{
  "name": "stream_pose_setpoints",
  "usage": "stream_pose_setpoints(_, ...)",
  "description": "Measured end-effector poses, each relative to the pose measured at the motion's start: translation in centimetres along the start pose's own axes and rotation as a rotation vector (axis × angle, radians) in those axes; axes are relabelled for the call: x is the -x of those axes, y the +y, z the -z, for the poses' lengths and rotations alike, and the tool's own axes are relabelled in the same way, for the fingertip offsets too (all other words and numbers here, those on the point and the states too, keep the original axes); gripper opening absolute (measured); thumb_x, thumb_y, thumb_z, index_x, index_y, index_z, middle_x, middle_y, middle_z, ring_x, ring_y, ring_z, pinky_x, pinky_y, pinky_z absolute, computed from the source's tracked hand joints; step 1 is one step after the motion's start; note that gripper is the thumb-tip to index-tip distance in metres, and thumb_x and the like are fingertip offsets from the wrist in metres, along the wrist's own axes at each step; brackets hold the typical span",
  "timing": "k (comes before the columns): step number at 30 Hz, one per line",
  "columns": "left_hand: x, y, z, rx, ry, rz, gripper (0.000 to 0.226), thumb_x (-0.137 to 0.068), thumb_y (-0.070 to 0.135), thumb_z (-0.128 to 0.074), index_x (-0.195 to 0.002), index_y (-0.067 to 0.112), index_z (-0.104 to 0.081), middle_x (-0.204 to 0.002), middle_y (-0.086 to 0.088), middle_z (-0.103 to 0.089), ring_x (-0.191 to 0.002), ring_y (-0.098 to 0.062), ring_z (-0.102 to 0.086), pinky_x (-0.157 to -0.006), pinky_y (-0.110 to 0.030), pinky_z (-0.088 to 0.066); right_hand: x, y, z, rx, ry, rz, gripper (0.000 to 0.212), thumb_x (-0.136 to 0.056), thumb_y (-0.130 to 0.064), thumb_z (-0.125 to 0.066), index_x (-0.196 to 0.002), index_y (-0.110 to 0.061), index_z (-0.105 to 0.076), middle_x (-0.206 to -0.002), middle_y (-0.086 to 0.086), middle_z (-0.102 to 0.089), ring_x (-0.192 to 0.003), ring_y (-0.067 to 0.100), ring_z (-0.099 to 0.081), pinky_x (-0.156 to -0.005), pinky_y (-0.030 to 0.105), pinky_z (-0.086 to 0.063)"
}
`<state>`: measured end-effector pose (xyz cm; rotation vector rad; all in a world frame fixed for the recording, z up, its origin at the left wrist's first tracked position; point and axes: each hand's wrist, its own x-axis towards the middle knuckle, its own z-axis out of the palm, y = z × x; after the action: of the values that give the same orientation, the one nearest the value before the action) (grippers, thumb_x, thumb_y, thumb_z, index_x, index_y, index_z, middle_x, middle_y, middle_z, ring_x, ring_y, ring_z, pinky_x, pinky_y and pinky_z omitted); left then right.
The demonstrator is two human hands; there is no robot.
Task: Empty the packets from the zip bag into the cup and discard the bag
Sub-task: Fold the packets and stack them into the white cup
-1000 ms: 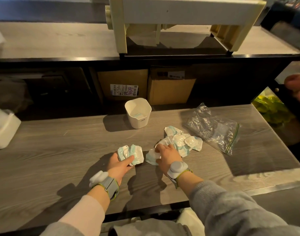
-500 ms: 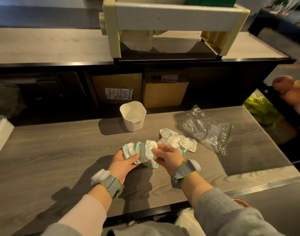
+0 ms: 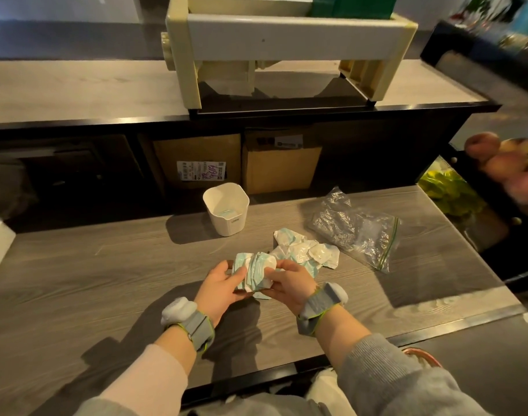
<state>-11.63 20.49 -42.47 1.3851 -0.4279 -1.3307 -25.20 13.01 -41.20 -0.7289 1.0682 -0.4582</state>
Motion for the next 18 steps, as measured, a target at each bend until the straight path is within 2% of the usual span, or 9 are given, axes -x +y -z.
stream_pose_setpoints(2, -0.2, -0.1, 0.1, -0.118, 0.022, -0.031, 0.021, -0.096, 0.019, -0.053, -0.113, 0.008, -0.059, -0.108, -0.017, -0.070, -0.095, -0.025, -0.068, -0.087, -0.043, -0.056, 0.1, 0.0, -0.1, -0.009, -0.012, -0.003, 0.022, -0.093, 0.000, -0.053, -0.115, 0.004, -0.058, -0.107, 0.025, -0.064, -0.090, 0.030, -0.066, -0.078, 0.035, -0.059)
stream_pose_setpoints(4, -0.5, -0.2, 0.3, -0.325, 0.051, -0.084, 0.020, -0.096, 0.029, -0.053, -0.104, 0.015, -0.064, -0.101, -0.009, -0.073, -0.096, -0.025, -0.068, -0.094, -0.046, -0.051, 0.3, 0.1, -0.2, -0.016, -0.027, -0.007, 0.026, -0.094, 0.000, -0.052, -0.118, 0.009, -0.058, -0.112, 0.028, -0.063, -0.096, 0.032, -0.065, -0.083, 0.036, -0.057)
stream_pose_setpoints(7, -0.8, -0.1, 0.3, -0.505, 0.080, -0.103, 0.029, -0.096, 0.042, -0.048, -0.096, 0.021, -0.068, -0.097, -0.004, -0.072, -0.097, -0.024, -0.065, -0.094, -0.043, -0.048, 0.2, -0.1, -0.3, -0.043, -0.040, -0.006, 0.020, -0.094, 0.001, -0.051, -0.111, 0.006, -0.060, -0.109, 0.025, -0.064, -0.093, 0.029, -0.065, -0.086, 0.037, -0.056)
stream_pose_setpoints(10, -1.2, 0.1, 0.4, -0.439, 0.056, -0.092, 0.027, -0.097, 0.036, -0.049, -0.101, 0.020, -0.071, -0.103, -0.003, -0.072, -0.103, -0.024, -0.064, -0.100, -0.045, -0.047, 0.0, -0.3, -0.3, -0.062, -0.044, 0.004, 0.015, -0.095, 0.001, -0.049, -0.106, 0.002, -0.060, -0.101, 0.020, -0.066, -0.088, 0.026, -0.066, -0.083, 0.036, -0.055)
stream_pose_setpoints(12, -1.4, 0.2, 0.5, -0.433, 0.035, -0.113, 0.023, -0.096, 0.031, -0.052, -0.096, 0.020, -0.072, -0.095, -0.002, -0.073, -0.092, -0.021, -0.065, -0.094, -0.044, -0.049, -0.1, -0.3, -0.3, -0.061, -0.050, 0.008, 0.013, -0.095, 0.003, -0.048, -0.100, -0.001, -0.060, -0.093, 0.017, -0.066, -0.082, 0.023, -0.065, -0.076, 0.032, -0.055)
stream_pose_setpoints(14, -1.5, 0.4, 0.5, -0.398, 0.044, -0.133, 0.018, -0.095, 0.026, -0.055, -0.091, 0.021, -0.071, -0.086, 0.000, -0.071, -0.084, -0.018, -0.062, -0.087, -0.040, -0.050, -0.2, -0.4, -0.5, -0.057, -0.060, 0.000, 0.014, -0.093, 0.004, -0.050, -0.102, -0.001, -0.060, -0.090, 0.015, -0.064, -0.080, 0.022, -0.063, -0.073, 0.031, -0.055)
stream_pose_setpoints(16, -1.8, 0.9, 0.2, -0.346, 0.052, -0.135, 0.013, -0.094, 0.021, -0.057, -0.092, 0.017, -0.069, -0.088, -0.004, -0.068, -0.085, -0.020, -0.061, -0.087, -0.042, -0.051, -0.3, -0.8, -0.6, -0.074, -0.054, -0.030, 0.013, -0.092, 0.002, -0.052, -0.100, -0.004, -0.059, -0.084, 0.012, -0.061, -0.075, 0.020, -0.060, -0.069, 0.029, -0.051)
stream_pose_setpoints(18, -2.1, 1.3, 0.2, -0.319, 0.064, -0.124, 0.011, -0.094, 0.019, -0.057, -0.091, 0.015, -0.067, -0.092, -0.010, -0.067, -0.087, -0.024, -0.061, -0.087, -0.045, -0.052, -0.3, -1.1, -0.6, -0.107, -0.057, -0.083, 0.012, -0.091, -0.001, -0.054, -0.085, -0.010, -0.056, -0.074, 0.008, -0.055, -0.065, 0.017, -0.053, -0.062, 0.027, -0.046)
